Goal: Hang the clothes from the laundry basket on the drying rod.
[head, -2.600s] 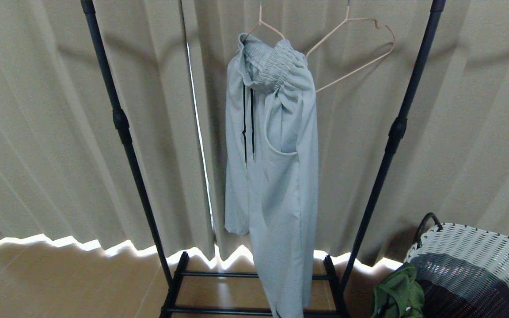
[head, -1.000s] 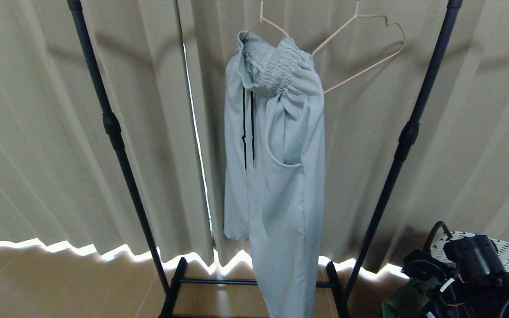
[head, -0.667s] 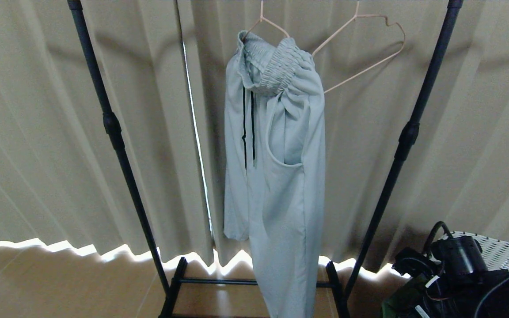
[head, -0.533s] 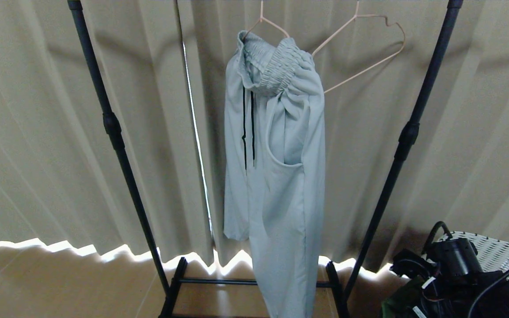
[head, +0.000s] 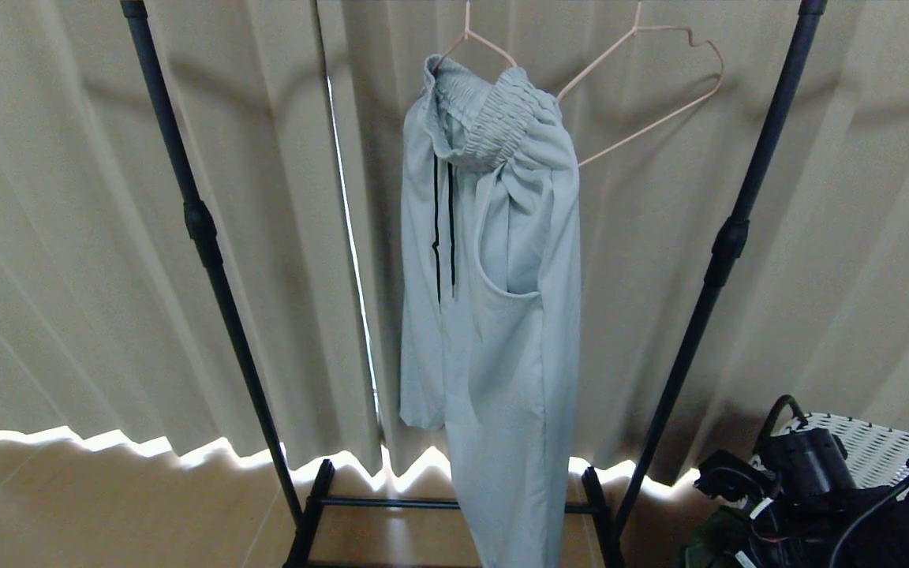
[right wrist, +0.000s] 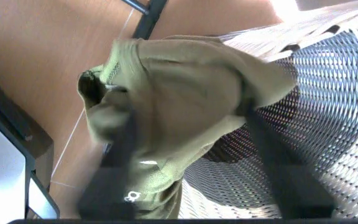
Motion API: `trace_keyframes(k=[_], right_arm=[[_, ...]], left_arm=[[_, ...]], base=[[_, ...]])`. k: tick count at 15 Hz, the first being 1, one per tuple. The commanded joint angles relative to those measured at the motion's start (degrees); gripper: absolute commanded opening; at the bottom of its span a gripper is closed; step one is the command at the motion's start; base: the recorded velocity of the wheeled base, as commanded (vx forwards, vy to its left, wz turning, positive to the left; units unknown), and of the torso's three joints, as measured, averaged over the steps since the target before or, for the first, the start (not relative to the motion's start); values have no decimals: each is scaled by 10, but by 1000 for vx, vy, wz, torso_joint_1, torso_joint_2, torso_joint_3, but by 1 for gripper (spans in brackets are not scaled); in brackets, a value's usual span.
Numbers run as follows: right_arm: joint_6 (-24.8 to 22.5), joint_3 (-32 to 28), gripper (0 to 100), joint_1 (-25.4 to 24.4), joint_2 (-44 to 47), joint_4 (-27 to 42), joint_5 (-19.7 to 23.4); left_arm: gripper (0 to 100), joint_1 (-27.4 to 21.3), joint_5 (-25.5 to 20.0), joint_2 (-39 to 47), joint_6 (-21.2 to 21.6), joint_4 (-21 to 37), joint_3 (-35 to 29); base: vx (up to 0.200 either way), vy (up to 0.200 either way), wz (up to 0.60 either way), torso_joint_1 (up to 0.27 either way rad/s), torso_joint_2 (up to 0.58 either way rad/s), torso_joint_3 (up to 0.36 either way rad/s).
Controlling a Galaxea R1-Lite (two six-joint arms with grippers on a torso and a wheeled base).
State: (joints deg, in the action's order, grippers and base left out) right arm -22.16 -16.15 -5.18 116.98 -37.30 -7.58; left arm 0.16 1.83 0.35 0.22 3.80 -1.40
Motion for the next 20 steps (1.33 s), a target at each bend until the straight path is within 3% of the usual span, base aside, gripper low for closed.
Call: trace_keyframes(k=[1, 9, 11, 16, 18, 20], right_arm=[[0, 5, 0, 0, -26, 0, 1], [5, 32, 0, 13, -228, 7, 31], [34, 25, 0, 26, -308, 8, 45], [108, -31, 0, 26, -391, 29, 63], [145, -64, 0, 25, -409, 51, 83], [148, -83, 0, 25, -425, 79, 102]], left_arm=[[100, 0, 0, 1, 0, 0, 0], [100, 0, 1, 0, 0, 0, 0], [100, 0, 1, 0, 0, 0, 0], [100, 0, 1, -1, 0, 0, 0], [100, 0, 2, -1, 0, 0, 0], [100, 0, 2, -1, 0, 0, 0]], base=[[0, 0, 0, 0, 0, 0], [0, 0, 0, 0, 0, 0], [0, 0, 0, 0, 0, 0], [0, 0, 0, 0, 0, 0], [-200, 0, 0, 5, 2, 2], [-200, 0, 0, 7, 5, 5]])
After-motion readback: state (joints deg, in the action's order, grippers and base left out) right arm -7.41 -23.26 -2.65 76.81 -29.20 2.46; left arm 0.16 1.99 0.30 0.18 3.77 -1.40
